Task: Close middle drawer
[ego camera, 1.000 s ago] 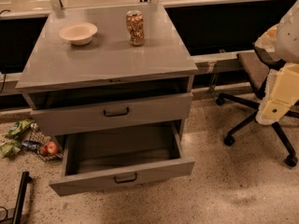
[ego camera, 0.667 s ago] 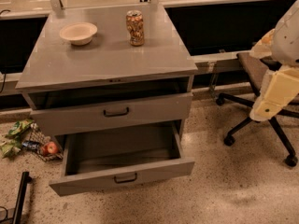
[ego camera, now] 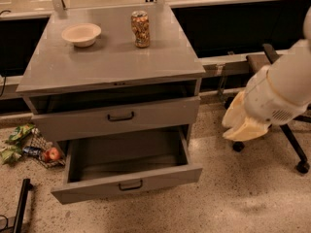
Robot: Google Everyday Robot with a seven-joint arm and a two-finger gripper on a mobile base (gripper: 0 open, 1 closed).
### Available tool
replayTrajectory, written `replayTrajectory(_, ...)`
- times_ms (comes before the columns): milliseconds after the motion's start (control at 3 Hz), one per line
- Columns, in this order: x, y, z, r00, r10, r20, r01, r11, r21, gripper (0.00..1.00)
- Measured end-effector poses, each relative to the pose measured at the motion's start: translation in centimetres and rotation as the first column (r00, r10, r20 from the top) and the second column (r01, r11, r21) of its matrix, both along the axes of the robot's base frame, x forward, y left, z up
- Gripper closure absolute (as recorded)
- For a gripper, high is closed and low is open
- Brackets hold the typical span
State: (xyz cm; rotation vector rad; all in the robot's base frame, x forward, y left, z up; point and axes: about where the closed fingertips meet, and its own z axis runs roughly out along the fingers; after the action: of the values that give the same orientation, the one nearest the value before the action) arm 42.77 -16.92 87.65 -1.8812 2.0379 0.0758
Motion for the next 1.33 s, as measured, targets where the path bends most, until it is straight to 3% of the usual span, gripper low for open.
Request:
replayTrajectory(333, -0.7, 3.3, -7.3, 0.9963, 0.083, -0.021, -0.08, 0.991, 0.108, 0.87)
replayTrajectory(667, 0.2, 3.8, -8.3, 0.9968, 0.078, 0.02, -0.079, 0.99, 0.117, 1.0)
replayTrajectory(1000, 0.2, 4.5, -11.1, 0.9957, 0.091, -0.015, -0.088, 0.986, 0.145, 1.0)
replayTrajectory(1333, 0.8, 6.1, -18.2, 0.9871, 0.158, -0.026, -0.149, 0.964, 0.22, 1.0)
